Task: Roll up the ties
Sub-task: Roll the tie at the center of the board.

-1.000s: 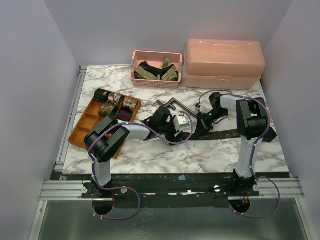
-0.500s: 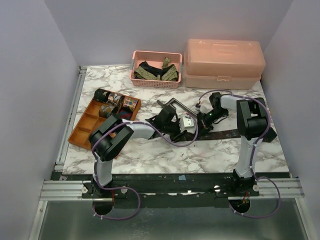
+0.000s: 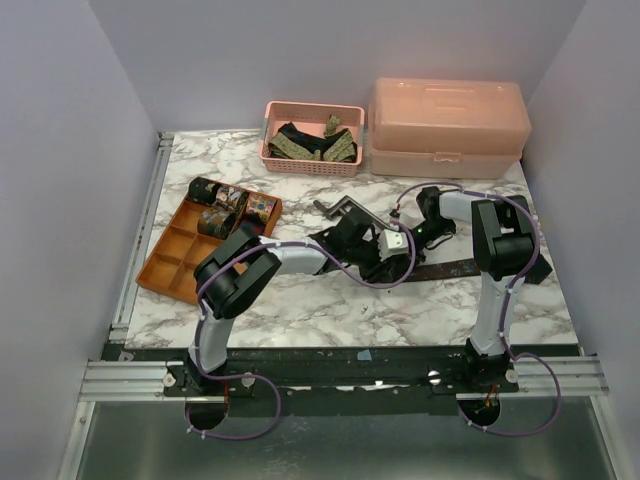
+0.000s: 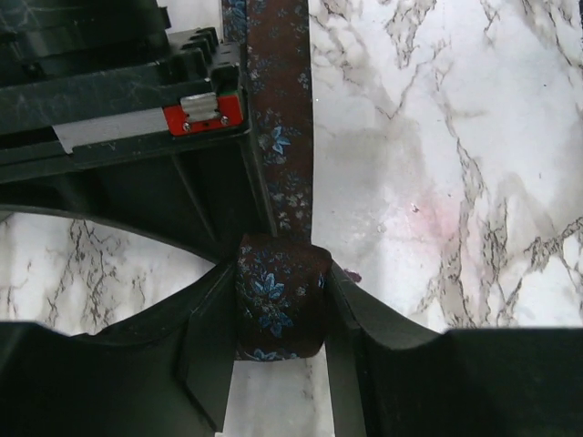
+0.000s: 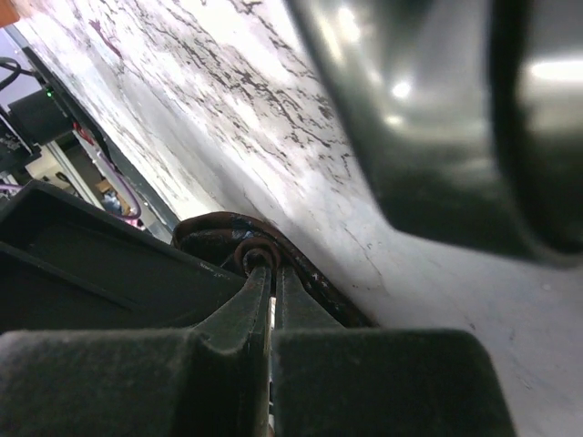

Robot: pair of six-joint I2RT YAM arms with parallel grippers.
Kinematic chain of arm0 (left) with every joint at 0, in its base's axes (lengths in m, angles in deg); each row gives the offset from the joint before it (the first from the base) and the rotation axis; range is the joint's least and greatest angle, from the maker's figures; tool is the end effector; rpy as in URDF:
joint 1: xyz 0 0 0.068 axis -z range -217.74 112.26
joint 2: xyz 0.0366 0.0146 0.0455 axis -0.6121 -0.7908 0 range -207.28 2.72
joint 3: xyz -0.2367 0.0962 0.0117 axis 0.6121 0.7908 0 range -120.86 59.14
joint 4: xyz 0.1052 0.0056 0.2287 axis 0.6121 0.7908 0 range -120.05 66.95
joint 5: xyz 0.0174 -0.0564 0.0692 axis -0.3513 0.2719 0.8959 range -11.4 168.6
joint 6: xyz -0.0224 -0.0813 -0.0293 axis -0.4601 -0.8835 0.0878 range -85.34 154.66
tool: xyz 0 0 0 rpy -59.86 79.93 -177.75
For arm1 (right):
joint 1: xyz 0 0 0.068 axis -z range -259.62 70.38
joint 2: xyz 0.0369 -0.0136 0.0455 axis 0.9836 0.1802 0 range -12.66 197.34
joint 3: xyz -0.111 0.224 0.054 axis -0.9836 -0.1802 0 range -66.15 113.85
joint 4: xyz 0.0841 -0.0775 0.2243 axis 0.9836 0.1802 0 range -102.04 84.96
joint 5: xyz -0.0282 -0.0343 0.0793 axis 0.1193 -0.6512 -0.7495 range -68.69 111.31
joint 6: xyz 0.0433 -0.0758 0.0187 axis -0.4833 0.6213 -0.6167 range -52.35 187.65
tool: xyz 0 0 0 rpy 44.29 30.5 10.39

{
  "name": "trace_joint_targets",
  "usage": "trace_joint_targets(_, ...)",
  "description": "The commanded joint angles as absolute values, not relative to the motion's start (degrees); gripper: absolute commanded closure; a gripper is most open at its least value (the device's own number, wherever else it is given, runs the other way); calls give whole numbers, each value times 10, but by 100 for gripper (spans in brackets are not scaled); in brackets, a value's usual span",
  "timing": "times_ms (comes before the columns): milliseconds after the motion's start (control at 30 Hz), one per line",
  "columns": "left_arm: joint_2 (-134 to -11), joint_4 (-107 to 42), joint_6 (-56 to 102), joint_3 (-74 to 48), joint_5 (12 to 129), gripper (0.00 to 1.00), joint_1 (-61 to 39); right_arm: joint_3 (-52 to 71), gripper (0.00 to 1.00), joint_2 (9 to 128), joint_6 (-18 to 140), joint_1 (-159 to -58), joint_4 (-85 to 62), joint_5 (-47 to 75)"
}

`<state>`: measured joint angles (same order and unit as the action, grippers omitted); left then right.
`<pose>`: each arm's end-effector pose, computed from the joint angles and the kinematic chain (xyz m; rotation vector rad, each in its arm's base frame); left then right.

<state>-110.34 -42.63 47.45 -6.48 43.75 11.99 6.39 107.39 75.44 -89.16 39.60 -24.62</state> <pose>0.2457 -0.3604 0.1284 1.4544 1.6986 -1.0221 0.3116 0.1102 0.0666 0.3218 -2.7289 -1.1603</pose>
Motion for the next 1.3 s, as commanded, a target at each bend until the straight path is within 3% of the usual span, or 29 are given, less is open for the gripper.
trace_joint_targets(0, -1150, -391, 476, -86, 469, 60, 124, 36, 99, 1107, 785, -905, 315, -144)
trace_joint_targets(433, -1153, -337, 500, -33, 547, 64, 121, 34, 98, 1069, 799, -904, 337, -214)
trace_joint_targets(1033, -1157, -283, 525, -52, 567, 64, 121, 65, 58, 1014, 835, -856, 446, -340)
trace_joint_targets(1267, -1160, -274, 524, -57, 565, 63, 121, 51, 56, 1033, 798, -873, 398, -346)
